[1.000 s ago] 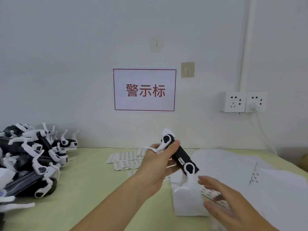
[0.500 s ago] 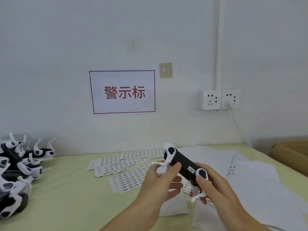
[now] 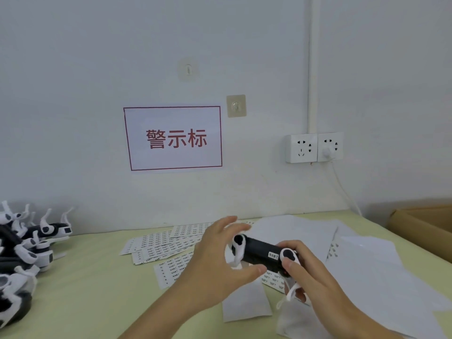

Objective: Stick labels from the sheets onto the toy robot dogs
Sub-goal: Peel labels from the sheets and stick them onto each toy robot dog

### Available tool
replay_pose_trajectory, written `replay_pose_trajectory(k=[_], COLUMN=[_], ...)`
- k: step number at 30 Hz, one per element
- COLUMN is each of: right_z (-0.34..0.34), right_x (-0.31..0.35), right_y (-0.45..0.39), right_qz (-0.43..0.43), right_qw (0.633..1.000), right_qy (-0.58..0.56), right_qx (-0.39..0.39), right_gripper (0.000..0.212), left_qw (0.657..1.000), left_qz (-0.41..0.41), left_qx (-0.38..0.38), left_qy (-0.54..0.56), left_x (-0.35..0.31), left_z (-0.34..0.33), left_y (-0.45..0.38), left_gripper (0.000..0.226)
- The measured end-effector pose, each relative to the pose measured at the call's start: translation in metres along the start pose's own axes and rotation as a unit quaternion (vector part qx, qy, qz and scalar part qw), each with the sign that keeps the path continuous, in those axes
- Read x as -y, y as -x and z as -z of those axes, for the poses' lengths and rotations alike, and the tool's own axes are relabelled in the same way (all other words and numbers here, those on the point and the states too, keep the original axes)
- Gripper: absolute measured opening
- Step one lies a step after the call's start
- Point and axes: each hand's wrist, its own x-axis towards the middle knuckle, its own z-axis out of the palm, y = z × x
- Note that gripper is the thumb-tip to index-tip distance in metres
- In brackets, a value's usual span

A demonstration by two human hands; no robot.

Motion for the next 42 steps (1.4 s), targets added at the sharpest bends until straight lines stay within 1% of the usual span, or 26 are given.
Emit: replay_pose_trajectory(k=[2,4,6,8,11,13,14,15,17,18,20,22,23,26,29,31,34,37,40,42], right_z=[0.000,-0.001,-0.003,-0.006,-0.011,-0.013,-0.014,-0.017,-0.024,-0.030,-0.044,-0.059,-0.067,-0.087,-0.097,-0.097,-0.092,-0.090,-0.091,-0.090], right_x=[0.001,0.002,0.004,0.007,0.010,0.010,0.009,0.009,0.008,0.008,0.008,0.007,0.005,-0.006,-0.018,-0.026,-0.029,-0.026,-0.025,-0.024], right_y=[0.000,0.000,-0.003,-0.011,-0.028,-0.041,-0.048,-0.054,-0.066,-0.072,-0.081,-0.085,-0.085,-0.081,-0.074,-0.072,-0.071,-0.069,-0.067,-0.067], right_qz=[-0.006,-0.012,-0.020,-0.030,-0.031,-0.036,-0.042,-0.050,-0.062,-0.062,-0.053,-0.041,-0.038,-0.054,-0.081,-0.090,-0.088,-0.087,-0.083,-0.079], right_qw=[0.999,0.997,0.997,0.998,0.999,0.999,0.999,0.999,0.997,0.997,0.994,0.992,0.991,0.990,0.985,0.983,0.978,0.976,0.975,0.974], right_qy=[0.019,0.027,0.032,0.021,0.009,-0.006,-0.014,-0.020,-0.036,-0.053,-0.093,-0.115,-0.118,-0.130,-0.149,-0.158,-0.188,-0.197,-0.202,-0.208], right_qx=[0.037,0.065,0.075,0.058,0.020,0.009,0.007,0.006,0.000,-0.003,-0.020,-0.040,-0.042,-0.007,0.017,0.026,0.039,0.041,0.044,0.047], right_gripper=[0.024,0.025,0.027,0.026,0.020,0.009,0.008,0.011,0.019,0.022,0.022,0.019,0.018,0.028,0.042,0.049,0.051,0.050,0.045,0.042], left_qw=[0.995,0.986,0.985,0.985,0.991,0.992,0.988,0.982,0.971,0.964,0.939,0.909,0.898,0.881,0.872,0.873,0.879,0.875,0.882,0.884], left_qz=[-0.033,-0.039,-0.004,0.037,0.081,0.113,0.130,0.145,0.175,0.192,0.224,0.238,0.236,0.220,0.196,0.181,0.167,0.151,0.152,0.151], left_qx=[0.040,0.069,0.070,0.065,0.053,0.055,0.061,0.065,0.057,0.046,0.011,-0.041,-0.067,-0.118,-0.105,-0.091,-0.081,-0.072,-0.064,-0.063], left_qy=[-0.089,-0.147,-0.158,-0.154,-0.091,0.000,0.055,0.103,0.152,0.178,0.259,0.339,0.364,0.402,0.435,0.443,0.439,0.454,0.442,0.438], left_x=[0.002,0.003,0.003,0.003,0.008,0.012,0.014,0.017,0.022,0.026,0.033,0.041,0.046,0.057,0.063,0.063,0.061,0.066,0.072,0.072], left_z=[-0.001,-0.002,0.000,0.001,-0.001,-0.002,-0.002,-0.002,-0.003,-0.004,-0.009,-0.012,-0.014,-0.017,-0.017,-0.017,-0.018,-0.021,-0.023,-0.023], left_y=[0.001,0.000,-0.001,-0.002,-0.004,-0.006,-0.006,-0.006,-0.004,-0.004,-0.004,-0.004,-0.004,-0.003,0.001,0.003,0.003,0.000,-0.001,-0.002], left_gripper=[0.052,0.033,0.025,0.028,0.027,0.026,0.028,0.030,0.032,0.034,0.036,0.031,0.033,0.047,0.060,0.068,0.068,0.058,0.063,0.062])
